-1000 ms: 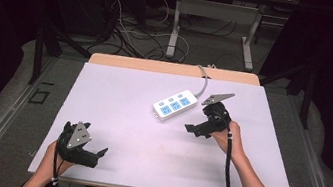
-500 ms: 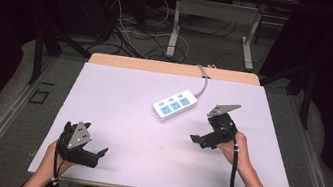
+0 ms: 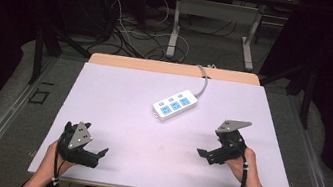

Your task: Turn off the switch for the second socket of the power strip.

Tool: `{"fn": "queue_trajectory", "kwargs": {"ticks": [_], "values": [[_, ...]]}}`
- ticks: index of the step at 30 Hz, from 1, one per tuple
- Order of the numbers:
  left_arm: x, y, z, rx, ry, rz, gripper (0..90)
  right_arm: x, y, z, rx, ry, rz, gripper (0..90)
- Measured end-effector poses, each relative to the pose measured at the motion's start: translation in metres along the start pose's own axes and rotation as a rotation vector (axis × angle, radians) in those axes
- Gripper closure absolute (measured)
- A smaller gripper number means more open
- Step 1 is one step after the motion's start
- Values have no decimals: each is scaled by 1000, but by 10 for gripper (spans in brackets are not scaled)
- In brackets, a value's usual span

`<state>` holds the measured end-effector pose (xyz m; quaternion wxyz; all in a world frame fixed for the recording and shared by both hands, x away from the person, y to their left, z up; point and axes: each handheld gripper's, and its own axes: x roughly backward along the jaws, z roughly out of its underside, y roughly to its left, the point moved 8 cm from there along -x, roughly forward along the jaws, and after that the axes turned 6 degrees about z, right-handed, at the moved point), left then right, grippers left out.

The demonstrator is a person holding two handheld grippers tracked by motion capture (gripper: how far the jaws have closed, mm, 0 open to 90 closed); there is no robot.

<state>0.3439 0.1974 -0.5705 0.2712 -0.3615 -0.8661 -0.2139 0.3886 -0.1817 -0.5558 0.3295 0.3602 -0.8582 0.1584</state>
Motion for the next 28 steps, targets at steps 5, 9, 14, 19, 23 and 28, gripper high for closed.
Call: {"fn": "queue_trajectory", "kwargs": {"ticks": [5, 9, 14, 19, 23, 28], "values": [[0, 0, 0, -4, 6, -2, 4, 7, 1, 11, 2, 6, 8, 0], [-1, 0, 0, 3, 6, -1, 4, 14, 2, 18, 2, -12, 29, 0], [-2, -1, 0, 7, 5, 2, 3, 19, 5, 29, -1, -23, 47, 0], [-2, -1, 0, 3, 11, 6, 3, 24, 8, 39, -11, -5, 53, 0], [-3, -1, 0, 0, 13, 8, 3, 28, 10, 44, -13, -10, 69, 0], [-4, -3, 1, -7, 20, 16, 3, 31, 11, 50, 1, -13, 73, 0]]}}
